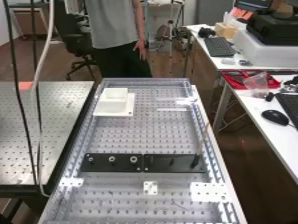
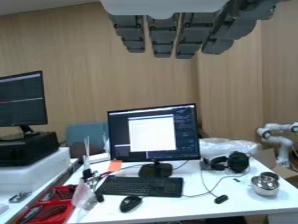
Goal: Grab the chopstick and place it in the clear container
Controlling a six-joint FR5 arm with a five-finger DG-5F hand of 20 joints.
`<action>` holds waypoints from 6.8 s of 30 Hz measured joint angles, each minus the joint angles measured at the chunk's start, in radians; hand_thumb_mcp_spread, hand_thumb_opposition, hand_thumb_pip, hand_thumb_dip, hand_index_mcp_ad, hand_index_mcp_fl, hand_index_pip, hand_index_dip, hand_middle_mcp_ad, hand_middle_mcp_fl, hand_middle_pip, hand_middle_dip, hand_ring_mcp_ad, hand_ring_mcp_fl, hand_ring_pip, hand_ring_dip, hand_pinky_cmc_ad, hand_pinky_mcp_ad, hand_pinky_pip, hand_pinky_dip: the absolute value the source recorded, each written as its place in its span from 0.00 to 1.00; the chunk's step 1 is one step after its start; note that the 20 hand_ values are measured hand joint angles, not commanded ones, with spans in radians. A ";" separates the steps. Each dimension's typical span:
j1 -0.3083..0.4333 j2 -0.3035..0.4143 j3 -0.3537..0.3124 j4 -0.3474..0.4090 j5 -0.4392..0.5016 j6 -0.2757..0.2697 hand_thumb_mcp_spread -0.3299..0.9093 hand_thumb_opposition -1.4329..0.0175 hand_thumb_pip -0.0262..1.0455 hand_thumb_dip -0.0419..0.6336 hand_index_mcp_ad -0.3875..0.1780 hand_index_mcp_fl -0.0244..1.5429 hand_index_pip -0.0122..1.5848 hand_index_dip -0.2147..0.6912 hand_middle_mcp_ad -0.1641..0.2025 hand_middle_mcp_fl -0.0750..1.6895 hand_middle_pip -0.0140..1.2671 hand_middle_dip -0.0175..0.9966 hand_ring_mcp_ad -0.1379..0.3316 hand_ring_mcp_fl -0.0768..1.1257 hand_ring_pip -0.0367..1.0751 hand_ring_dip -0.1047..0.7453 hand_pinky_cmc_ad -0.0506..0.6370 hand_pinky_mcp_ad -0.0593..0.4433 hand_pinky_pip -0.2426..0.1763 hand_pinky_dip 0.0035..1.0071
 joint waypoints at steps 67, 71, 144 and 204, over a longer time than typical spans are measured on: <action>-0.086 -0.299 -0.231 0.489 0.121 0.599 0.39 0.55 0.49 0.05 0.91 0.03 0.05 0.39 0.82 0.09 0.12 0.14 0.81 0.06 0.10 0.15 0.52 0.59 0.36 0.15; -0.086 -0.312 -0.254 0.560 0.174 0.653 0.43 0.53 0.61 0.09 0.90 0.08 0.05 0.45 0.83 0.13 0.12 0.19 0.81 0.06 0.10 0.15 0.51 0.57 0.36 0.16; -0.098 -0.601 -0.079 0.665 0.407 1.018 0.56 0.44 0.81 0.51 0.68 0.33 0.48 0.27 0.79 0.33 0.43 0.53 0.64 0.29 0.10 0.47 0.47 0.57 0.46 0.18; -0.071 -0.674 -0.002 0.619 0.427 1.048 0.65 0.44 0.67 0.49 0.61 0.30 0.75 0.19 0.70 0.39 0.53 0.59 0.54 0.40 0.10 0.54 0.55 0.56 0.53 0.18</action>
